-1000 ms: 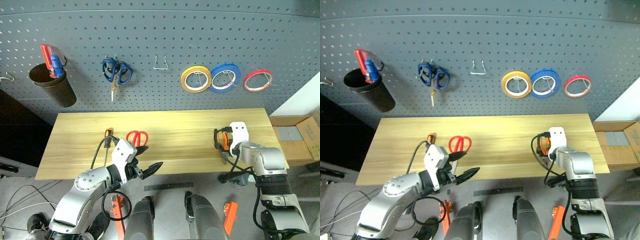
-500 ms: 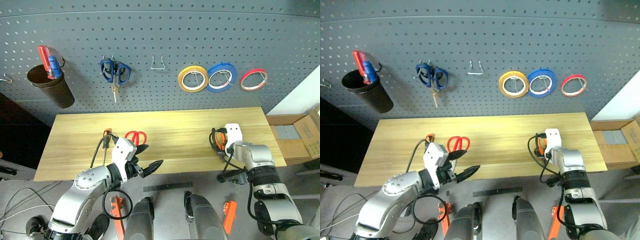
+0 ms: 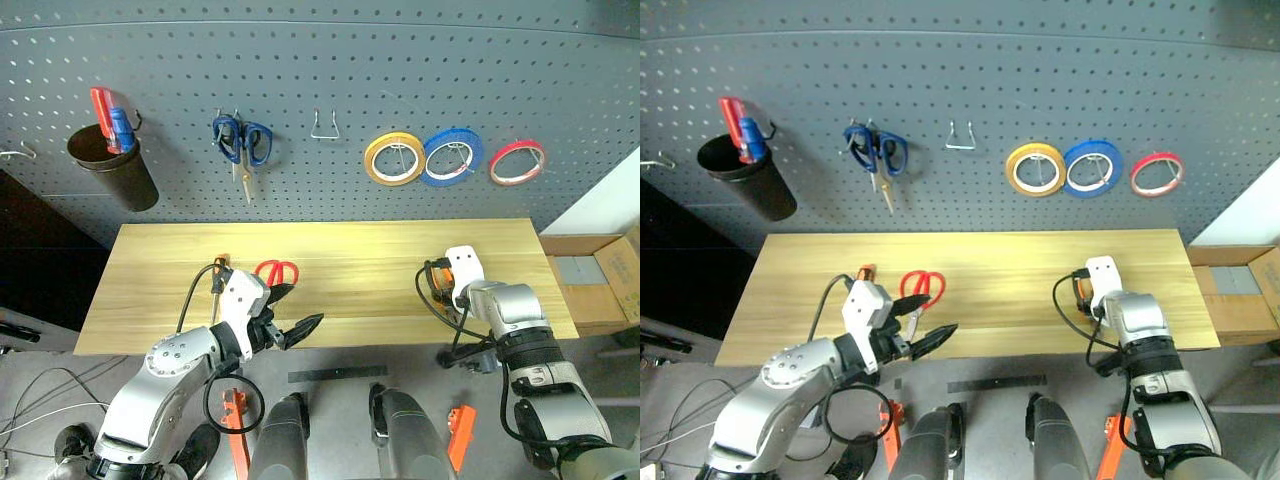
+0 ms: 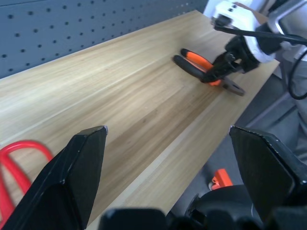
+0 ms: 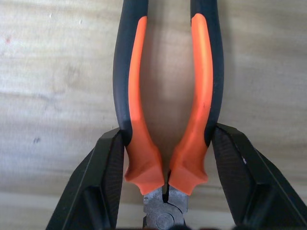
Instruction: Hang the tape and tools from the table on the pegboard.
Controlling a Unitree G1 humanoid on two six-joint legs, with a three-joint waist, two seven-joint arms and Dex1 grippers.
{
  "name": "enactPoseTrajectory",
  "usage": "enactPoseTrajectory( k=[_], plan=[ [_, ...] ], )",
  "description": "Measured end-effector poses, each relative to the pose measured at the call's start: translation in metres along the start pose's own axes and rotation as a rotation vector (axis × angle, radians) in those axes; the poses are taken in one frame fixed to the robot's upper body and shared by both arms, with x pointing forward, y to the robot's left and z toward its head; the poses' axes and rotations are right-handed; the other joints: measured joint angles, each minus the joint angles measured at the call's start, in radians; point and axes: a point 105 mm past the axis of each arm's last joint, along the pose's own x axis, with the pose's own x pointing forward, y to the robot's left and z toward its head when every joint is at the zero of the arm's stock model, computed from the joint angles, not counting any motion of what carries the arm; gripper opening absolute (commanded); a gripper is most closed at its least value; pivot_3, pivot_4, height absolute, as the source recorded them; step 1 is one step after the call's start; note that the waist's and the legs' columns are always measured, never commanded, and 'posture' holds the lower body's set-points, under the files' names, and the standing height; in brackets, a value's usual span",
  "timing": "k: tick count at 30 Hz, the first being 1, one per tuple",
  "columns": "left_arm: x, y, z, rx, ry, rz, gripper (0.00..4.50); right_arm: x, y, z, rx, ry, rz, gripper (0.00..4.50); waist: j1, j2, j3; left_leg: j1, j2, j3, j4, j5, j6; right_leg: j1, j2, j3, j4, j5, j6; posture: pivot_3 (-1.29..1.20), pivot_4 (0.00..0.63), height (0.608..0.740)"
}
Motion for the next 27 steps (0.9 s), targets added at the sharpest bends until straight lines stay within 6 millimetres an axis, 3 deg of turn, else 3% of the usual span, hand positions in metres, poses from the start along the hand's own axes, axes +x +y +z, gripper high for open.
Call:
enactPoseTrajectory(
  k=[3,9,14,22,27],
  plan=[
    [-0.007,0.008,0.009,-0.023,-0.052,0.056,4.37,-0.018,0.023,-0.004,-0.028,-0.001,0.171,2.23,-0.001,0.001,0.001,-0.001,0.000,0.000,-0.001,0.000,0.000,-0.001,0.000,0.000,0.000,0.000,0.000,-0.04,0.279,0.740],
    [-0.022,0.009,0.041,-0.008,-0.161,0.078,4.37,-0.102,0.089,0.068,-0.214,-0.349,0.578,2.23,-0.010,0.001,0.001,0.000,0.001,-0.002,0.000,0.000,0.000,-0.001,0.002,-0.002,0.001,0.000,0.000,-0.04,0.259,0.740],
    [-0.033,0.023,0.078,0.045,-0.262,0.146,4.37,-0.148,0.132,0.111,-0.291,-0.546,0.789,2.23,-0.002,0.001,0.001,0.000,0.001,-0.002,0.001,0.000,0.000,0.000,0.002,-0.002,0.001,0.001,0.001,-0.03,0.249,0.740],
    [-0.030,0.036,0.133,0.128,-0.502,0.288,4.37,-0.186,0.160,0.194,-0.226,-0.947,0.869,2.23,0.001,-0.002,-0.001,-0.002,-0.001,-0.001,0.001,0.000,0.000,0.000,0.000,-0.001,0.000,0.003,-0.002,-0.03,0.224,0.740],
    [-0.028,0.044,0.132,0.152,-0.554,0.389,4.37,-0.197,0.157,0.236,-0.169,-1.171,0.791,2.23,0.000,-0.003,-0.002,-0.001,0.000,-0.001,0.001,0.000,0.000,0.000,0.000,-0.002,0.001,0.005,-0.004,-0.03,0.214,0.740]
  ],
)
